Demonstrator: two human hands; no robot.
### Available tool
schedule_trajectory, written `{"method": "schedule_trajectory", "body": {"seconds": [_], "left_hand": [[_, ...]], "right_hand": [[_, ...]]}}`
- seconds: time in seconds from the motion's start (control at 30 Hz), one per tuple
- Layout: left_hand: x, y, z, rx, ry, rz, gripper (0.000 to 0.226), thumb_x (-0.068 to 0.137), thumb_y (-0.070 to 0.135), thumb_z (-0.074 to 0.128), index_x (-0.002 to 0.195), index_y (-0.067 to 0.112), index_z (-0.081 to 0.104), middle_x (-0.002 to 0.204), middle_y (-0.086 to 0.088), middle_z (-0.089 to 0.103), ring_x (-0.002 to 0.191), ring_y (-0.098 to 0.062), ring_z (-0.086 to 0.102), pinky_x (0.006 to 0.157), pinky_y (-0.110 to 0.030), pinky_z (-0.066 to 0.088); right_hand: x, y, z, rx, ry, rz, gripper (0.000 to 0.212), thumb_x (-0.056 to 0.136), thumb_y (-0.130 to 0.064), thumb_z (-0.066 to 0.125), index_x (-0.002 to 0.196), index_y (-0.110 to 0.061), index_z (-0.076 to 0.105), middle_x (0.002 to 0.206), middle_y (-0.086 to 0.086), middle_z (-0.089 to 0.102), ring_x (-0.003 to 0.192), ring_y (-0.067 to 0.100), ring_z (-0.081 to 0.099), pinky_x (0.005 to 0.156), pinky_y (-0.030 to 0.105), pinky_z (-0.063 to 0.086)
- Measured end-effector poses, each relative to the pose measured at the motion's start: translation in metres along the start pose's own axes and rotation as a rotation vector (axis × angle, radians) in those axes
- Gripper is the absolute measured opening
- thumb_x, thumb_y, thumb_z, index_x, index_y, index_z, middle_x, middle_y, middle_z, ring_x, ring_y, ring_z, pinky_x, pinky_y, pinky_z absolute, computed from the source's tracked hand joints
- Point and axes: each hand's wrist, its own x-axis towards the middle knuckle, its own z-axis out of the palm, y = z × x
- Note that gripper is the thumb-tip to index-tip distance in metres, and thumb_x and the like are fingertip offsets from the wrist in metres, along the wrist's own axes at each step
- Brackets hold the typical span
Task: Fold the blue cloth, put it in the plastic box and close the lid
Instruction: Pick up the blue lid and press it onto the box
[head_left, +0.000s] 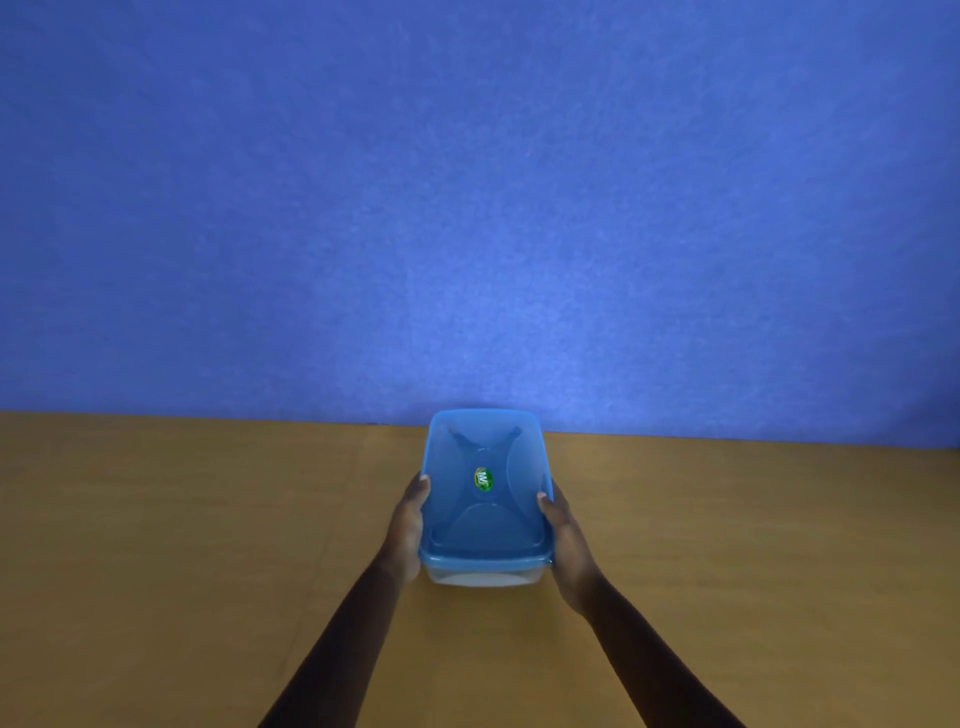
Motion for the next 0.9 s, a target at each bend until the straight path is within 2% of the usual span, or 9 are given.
{"method": "schedule_trajectory", "body": {"seconds": [0.17,0.3,0.43,0.53,0.6,0.77,0.9], "left_hand": [[0.01,0.033,-0.033,-0.036,0.032,-0.03,0.038,0.1,0.031,0.027,0.121,0.008,0.05,0.1,-0.014,0.062,0.087,-0.028,0.059,0.076,-0.04,0.049],[0.023,0.056,-0.06,-0.012,0.053,-0.017,0.035,0.1,0.028,0.028,0.104,0.01,0.057,0.076,-0.005,0.075,0.075,-0.023,0.067,0.066,-0.035,0.055],[0.036,0.073,-0.079,0.002,0.079,-0.028,0.034,0.1,0.028,0.029,0.097,0.013,0.059,0.067,0.0,0.075,0.068,-0.019,0.067,0.068,-0.034,0.053],[0.042,0.08,-0.093,0.01,0.064,-0.03,0.037,0.1,0.029,0.027,0.094,0.014,0.06,0.066,0.001,0.076,0.063,-0.016,0.071,0.063,-0.031,0.057],[0.045,0.081,-0.101,0.031,0.079,-0.042,0.038,0.1,0.031,0.027,0.093,0.014,0.06,0.065,0.002,0.077,0.06,-0.013,0.071,0.065,-0.033,0.053],[0.053,0.082,-0.115,0.089,0.128,-0.046,0.037,0.1,0.031,0.029,0.089,0.015,0.061,0.066,0.002,0.076,0.061,-0.014,0.071,0.066,-0.034,0.049],[0.058,0.081,-0.119,0.133,0.158,-0.048,0.037,0.1,0.031,0.028,0.093,0.012,0.06,0.09,-0.009,0.063,0.079,-0.023,0.059,0.07,-0.035,0.047]], "right_hand": [[0.026,0.008,0.048,0.02,-0.026,0.024,0.039,0.1,-0.011,0.033,0.137,-0.003,0.038,0.137,0.026,0.049,0.121,0.037,0.051,0.104,0.053,0.041],[0.046,0.019,0.077,-0.005,-0.018,0.043,0.038,0.099,-0.011,0.034,0.137,-0.005,0.04,0.134,0.022,0.053,0.115,0.03,0.054,0.102,0.049,0.044],[0.061,0.027,0.099,-0.031,-0.018,0.049,0.038,0.1,-0.013,0.035,0.136,-0.006,0.04,0.123,0.015,0.058,0.1,0.023,0.061,0.082,0.032,0.055],[0.071,0.032,0.112,-0.047,0.002,0.074,0.038,0.099,-0.013,0.036,0.137,-0.006,0.039,0.132,0.02,0.054,0.111,0.03,0.058,0.098,0.046,0.049],[0.077,0.035,0.119,-0.07,0.018,0.097,0.038,0.099,-0.015,0.038,0.136,-0.006,0.041,0.134,0.022,0.053,0.12,0.036,0.054,0.104,0.053,0.042],[0.084,0.044,0.13,-0.115,0.052,0.127,0.038,0.099,-0.017,0.038,0.136,-0.008,0.041,0.132,0.022,0.055,0.121,0.038,0.054,0.103,0.053,0.044],[0.085,0.05,0.131,-0.127,0.06,0.136,0.038,0.099,-0.019,0.038,0.136,-0.011,0.041,0.131,0.019,0.055,0.12,0.036,0.055,0.101,0.053,0.046]]}}
